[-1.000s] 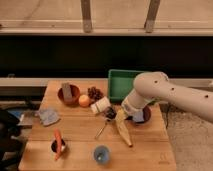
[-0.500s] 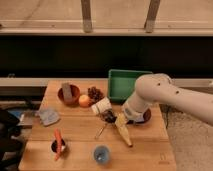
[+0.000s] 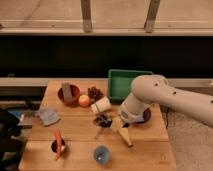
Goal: Place brush in plastic cup
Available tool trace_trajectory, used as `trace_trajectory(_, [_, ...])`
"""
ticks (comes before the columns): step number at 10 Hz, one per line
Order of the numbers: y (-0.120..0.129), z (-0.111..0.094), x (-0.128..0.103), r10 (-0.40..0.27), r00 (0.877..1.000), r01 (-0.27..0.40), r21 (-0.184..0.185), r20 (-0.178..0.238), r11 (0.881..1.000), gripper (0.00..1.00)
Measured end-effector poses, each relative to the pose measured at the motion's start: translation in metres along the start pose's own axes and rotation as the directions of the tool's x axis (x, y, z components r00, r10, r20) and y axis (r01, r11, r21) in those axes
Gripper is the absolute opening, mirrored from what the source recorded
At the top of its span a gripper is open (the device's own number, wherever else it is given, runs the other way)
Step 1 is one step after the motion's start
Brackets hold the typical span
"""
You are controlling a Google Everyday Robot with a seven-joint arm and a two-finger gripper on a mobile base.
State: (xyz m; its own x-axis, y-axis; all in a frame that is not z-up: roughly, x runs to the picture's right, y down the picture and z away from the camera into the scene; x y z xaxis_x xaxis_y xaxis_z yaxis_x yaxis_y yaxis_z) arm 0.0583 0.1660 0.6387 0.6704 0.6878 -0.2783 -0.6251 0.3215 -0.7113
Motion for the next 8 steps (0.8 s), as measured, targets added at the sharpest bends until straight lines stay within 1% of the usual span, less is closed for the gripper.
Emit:
trace_trajectory(2, [0.000,0.011,-0.001,-0.038,0.999,0.038,-0.065,-0.002,0.997,0.00])
trace_trajectory(4, [-0.001,0.016,-0.001,-0.070,0.998,0.069,-0.098,-0.010,0.993,0.00])
trace_trajectory(6, [0.000,0.017,-0.004,-0.095,0.995,0.093,-0.115,-0.011,0.989,0.00])
trace_trajectory(8, [0.000,0.017,-0.004,-0.096,0.995,0.094,-0.117,-0.014,0.989,0.00])
